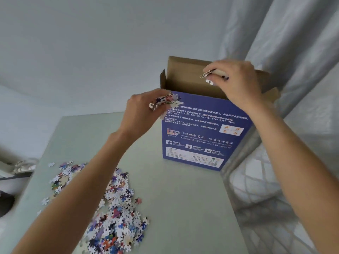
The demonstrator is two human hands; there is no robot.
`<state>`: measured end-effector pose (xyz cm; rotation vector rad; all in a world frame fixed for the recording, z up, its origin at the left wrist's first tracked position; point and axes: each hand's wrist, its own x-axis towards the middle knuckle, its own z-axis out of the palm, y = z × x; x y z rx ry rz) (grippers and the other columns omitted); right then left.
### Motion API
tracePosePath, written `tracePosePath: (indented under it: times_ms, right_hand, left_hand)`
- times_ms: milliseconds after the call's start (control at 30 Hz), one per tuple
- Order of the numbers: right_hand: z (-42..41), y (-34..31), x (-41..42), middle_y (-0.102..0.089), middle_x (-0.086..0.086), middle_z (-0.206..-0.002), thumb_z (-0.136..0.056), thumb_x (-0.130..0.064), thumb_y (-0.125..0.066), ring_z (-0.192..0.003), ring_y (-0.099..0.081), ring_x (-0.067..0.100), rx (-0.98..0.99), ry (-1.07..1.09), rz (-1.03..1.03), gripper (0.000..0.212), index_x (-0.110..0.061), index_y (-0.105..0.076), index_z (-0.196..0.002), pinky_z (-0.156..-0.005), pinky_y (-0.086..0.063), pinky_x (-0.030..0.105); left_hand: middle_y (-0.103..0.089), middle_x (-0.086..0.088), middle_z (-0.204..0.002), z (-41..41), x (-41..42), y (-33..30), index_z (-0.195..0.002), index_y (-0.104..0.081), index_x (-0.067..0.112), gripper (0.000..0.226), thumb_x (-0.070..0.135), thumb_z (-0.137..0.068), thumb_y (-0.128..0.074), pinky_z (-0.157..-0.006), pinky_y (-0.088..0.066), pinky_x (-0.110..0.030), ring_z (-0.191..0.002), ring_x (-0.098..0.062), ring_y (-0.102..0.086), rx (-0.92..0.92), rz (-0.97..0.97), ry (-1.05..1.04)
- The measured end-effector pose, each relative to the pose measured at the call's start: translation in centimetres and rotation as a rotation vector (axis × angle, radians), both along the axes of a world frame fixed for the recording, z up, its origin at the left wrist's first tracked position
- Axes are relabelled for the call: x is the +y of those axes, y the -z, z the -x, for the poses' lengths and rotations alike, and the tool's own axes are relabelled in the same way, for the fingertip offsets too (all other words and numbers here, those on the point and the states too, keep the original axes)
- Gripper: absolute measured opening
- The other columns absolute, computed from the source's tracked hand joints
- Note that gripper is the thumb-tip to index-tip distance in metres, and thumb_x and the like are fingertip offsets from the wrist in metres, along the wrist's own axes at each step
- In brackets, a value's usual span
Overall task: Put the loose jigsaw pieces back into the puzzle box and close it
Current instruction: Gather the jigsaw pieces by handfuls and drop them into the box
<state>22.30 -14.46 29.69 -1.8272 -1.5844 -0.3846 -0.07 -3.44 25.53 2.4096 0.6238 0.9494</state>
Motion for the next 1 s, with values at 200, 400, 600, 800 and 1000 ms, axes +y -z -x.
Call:
tracePosePath:
  times_ms: [200,400,600,800,1000]
  right_hand:
    - [-1.6,3.4,-0.9,-0.072,-0.005,-0.090,-0.088,-0.027,-0.063,-0.080,-0.066,0.014,0.047,0.016,0.160,0.014,-0.022,-0.068,-0.100,-0.068,-0.054,0.038]
    - [-2.0,3.3,-1.1,-0.069,-0.007,-0.100,-0.091,-0.035,-0.057,-0.089,-0.063,0.012,0.073,0.013,0.252,0.020,-0.023,-0.068,-0.103,-0.074,-0.051,0.035]
    - [-2.0,3.5,-1.3,-0.068,-0.006,-0.105,-0.097,-0.033,-0.047,-0.094,-0.062,0.015,0.072,0.025,0.287,0.025,-0.024,-0.067,-0.108,-0.077,-0.051,0.039]
    - [-1.7,3.3,-1.3,-0.070,-0.007,-0.102,-0.095,-0.028,-0.051,-0.092,-0.063,0.014,0.064,0.050,0.244,0.021,-0.023,-0.069,-0.106,-0.077,-0.052,0.038]
    - [-1.2,2.9,-1.2,-0.069,-0.006,-0.096,-0.091,-0.014,-0.056,-0.082,-0.063,0.013,0.052,0.063,0.167,0.019,-0.022,-0.070,-0.101,-0.072,-0.053,0.037]
  left_hand:
    - [-0.068,0.009,-0.092,-5.3,1.4,-3.8,-0.105,-0.067,0.021,0.023,0.022,-0.082,-0.066,-0.067,-0.043,-0.012,-0.075,-0.002,-0.056,-0.075,-0.187,0.066]
    - [-0.071,0.001,-0.100,-9.0,3.1,-4.5,-0.109,-0.066,0.022,0.026,0.021,-0.083,-0.066,-0.072,-0.047,-0.030,-0.087,-0.022,-0.065,0.128,-0.380,0.160]
    - [-0.066,0.003,-0.110,-10.7,3.6,-4.0,-0.115,-0.061,0.029,0.033,0.018,-0.084,-0.057,-0.077,-0.046,-0.033,-0.100,-0.022,-0.058,0.479,-0.314,0.143]
    - [-0.064,0.014,-0.101,-10.7,3.5,-3.7,-0.108,-0.061,0.036,0.025,0.041,-0.084,-0.056,-0.082,-0.048,-0.034,-0.085,-0.008,-0.051,0.515,-0.196,0.166]
    - [-0.069,0.011,-0.088,-10.0,3.4,-3.0,-0.101,-0.067,0.026,0.019,0.025,-0.082,-0.066,-0.075,-0.049,-0.019,-0.077,-0.002,-0.062,0.320,-0.095,0.234]
